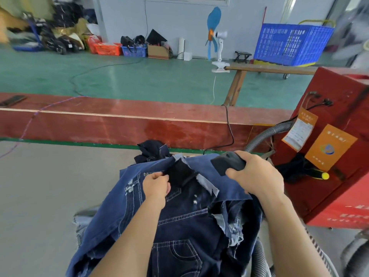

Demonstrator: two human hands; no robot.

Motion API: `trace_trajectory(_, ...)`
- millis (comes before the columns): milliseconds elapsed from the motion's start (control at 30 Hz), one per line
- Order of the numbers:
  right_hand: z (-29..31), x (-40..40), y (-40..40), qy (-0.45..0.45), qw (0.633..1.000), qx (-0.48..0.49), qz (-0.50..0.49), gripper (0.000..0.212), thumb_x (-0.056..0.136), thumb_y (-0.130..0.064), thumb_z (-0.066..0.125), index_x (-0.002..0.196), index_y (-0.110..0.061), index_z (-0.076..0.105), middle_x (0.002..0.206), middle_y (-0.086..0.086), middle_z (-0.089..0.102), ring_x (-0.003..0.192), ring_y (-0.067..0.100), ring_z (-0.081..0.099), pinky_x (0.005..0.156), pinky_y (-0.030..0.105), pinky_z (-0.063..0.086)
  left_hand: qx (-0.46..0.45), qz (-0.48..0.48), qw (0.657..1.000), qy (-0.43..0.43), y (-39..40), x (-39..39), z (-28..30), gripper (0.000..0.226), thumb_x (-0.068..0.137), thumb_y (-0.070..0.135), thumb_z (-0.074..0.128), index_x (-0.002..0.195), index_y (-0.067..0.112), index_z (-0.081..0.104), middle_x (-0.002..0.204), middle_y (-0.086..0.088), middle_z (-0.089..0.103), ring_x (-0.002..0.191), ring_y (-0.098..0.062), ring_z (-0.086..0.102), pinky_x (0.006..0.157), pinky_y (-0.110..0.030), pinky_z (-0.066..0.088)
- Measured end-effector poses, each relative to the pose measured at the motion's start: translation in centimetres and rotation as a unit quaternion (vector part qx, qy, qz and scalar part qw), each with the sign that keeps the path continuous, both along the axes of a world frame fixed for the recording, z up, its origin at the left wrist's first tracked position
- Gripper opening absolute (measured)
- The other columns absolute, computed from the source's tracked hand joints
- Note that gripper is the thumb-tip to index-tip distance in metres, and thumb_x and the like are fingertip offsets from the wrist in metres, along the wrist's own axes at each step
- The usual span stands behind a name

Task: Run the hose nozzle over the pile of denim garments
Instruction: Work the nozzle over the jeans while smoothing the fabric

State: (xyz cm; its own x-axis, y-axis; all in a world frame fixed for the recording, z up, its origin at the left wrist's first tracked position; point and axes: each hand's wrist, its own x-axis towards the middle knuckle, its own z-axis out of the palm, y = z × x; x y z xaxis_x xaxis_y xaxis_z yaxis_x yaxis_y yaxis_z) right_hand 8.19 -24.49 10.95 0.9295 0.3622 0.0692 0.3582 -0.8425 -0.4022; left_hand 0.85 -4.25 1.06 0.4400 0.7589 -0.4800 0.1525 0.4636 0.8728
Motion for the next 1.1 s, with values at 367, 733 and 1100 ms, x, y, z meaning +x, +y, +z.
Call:
trace_trajectory(367,0.2,-0.2,0.1,-0.003,1.0,0.005,0.005,0.026,0.082,-0.038,0.062,0.107,-0.041,0.057,0.072,-0.014,0.057,0.063,0.014,0.055,0.049,0.023,0.037,0.38,-0.275,0.829,0.304,-2.2,-3.2,-0.1,0.028,0.091,0.015,0.057,0.117,0.016,0.048,0.106,-0.005,0.063,0.093,-0.022,0.063,0.077,-0.034,0.051)
trace_trajectory(733,-0.1,0.4,-0.9,-0.014,1.0,-0.018,0.004,0.036,0.082,-0.041,0.062,0.118,-0.041,0.055,0.084,-0.01,0.062,0.074,0.017,0.058,0.053,0.025,0.04,0.484,-0.273,0.815,0.167,-4.2,0.1,-1.5,0.017,0.099,0.006,0.044,0.103,0.006,0.061,0.111,-0.011,0.054,0.09,-0.021,0.05,0.083,-0.029,0.039)
trace_trajectory(1100,-0.5,0.2,-0.6,-0.002,0.997,-0.04,0.069,0.034,0.08,-0.037,0.063,0.113,-0.042,0.057,0.082,-0.015,0.062,0.069,0.013,0.061,0.061,0.029,0.051,0.498,-0.232,0.782,0.294,-6.9,1.1,-4.1,0.095,0.088,0.067,0.046,0.154,0.011,0.008,0.162,0.002,0.004,0.149,-0.017,-0.008,0.118,-0.045,-0.006)
